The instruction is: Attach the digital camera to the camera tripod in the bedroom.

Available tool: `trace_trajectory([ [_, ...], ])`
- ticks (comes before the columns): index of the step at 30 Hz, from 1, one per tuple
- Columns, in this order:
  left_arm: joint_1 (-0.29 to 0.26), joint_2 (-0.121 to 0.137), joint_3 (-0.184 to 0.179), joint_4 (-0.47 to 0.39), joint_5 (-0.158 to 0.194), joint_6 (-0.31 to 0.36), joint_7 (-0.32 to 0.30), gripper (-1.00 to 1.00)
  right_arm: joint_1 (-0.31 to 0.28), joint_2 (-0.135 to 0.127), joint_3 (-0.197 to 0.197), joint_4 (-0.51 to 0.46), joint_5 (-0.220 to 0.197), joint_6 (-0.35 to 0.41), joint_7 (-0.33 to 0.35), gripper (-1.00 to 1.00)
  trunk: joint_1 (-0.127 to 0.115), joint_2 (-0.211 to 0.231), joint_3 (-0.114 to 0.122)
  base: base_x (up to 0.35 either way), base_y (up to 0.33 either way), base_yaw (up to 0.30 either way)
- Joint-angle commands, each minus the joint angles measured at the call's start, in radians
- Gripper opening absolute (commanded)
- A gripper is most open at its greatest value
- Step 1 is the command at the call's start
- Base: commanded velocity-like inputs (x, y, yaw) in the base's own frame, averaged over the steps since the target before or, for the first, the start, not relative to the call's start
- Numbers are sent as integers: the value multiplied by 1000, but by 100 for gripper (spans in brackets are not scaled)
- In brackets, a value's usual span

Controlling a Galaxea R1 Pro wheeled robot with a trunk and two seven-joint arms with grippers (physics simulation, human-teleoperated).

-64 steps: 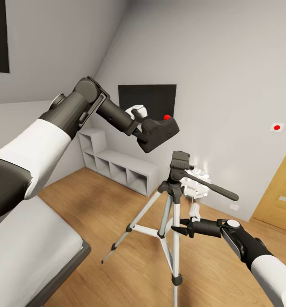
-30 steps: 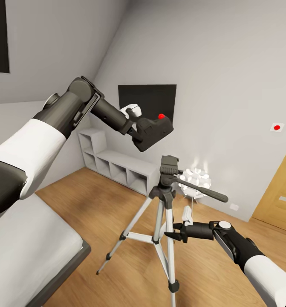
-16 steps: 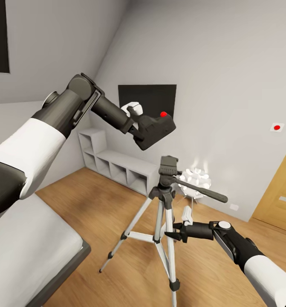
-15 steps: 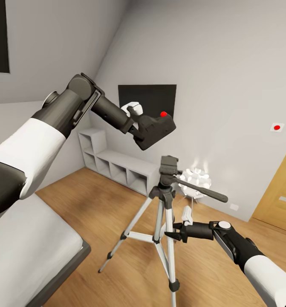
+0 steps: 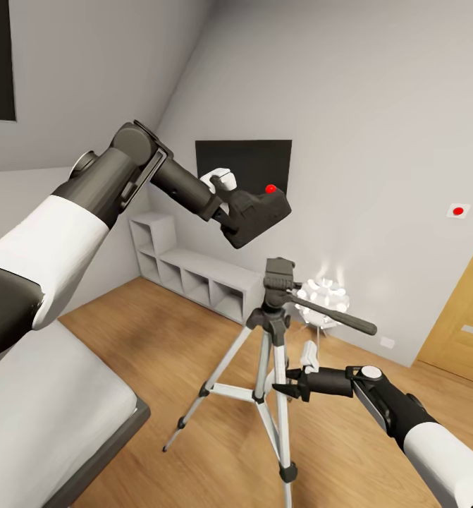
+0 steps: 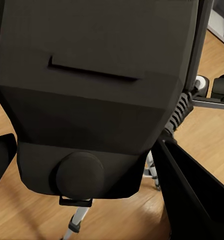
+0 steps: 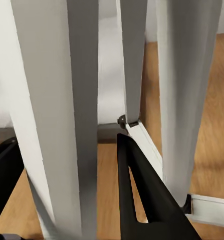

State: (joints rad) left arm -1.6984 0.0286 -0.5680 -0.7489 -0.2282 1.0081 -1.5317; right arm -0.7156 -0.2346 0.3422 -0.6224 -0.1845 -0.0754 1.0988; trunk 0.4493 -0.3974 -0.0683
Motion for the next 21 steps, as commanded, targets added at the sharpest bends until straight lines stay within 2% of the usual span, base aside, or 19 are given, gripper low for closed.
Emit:
trace_trajectory([
  [1,-1,1,-1,-1,-10,10,-9,-100,-2,-2,9,1,-18,-4,-2,-100,1,-3,-2,0,0,0],
  [12,-1,0,-1,-1,-10,10,-10,-100,-2,-2,12,13,-18,-4,-2,-100,1,-3,-2,0,0,0],
  [21,-1,-1,-1,-1,-10,10,-10,-100,-2,-1,58,34,-18,-4,-22,-100,1,-3,-2,0,0,0],
])
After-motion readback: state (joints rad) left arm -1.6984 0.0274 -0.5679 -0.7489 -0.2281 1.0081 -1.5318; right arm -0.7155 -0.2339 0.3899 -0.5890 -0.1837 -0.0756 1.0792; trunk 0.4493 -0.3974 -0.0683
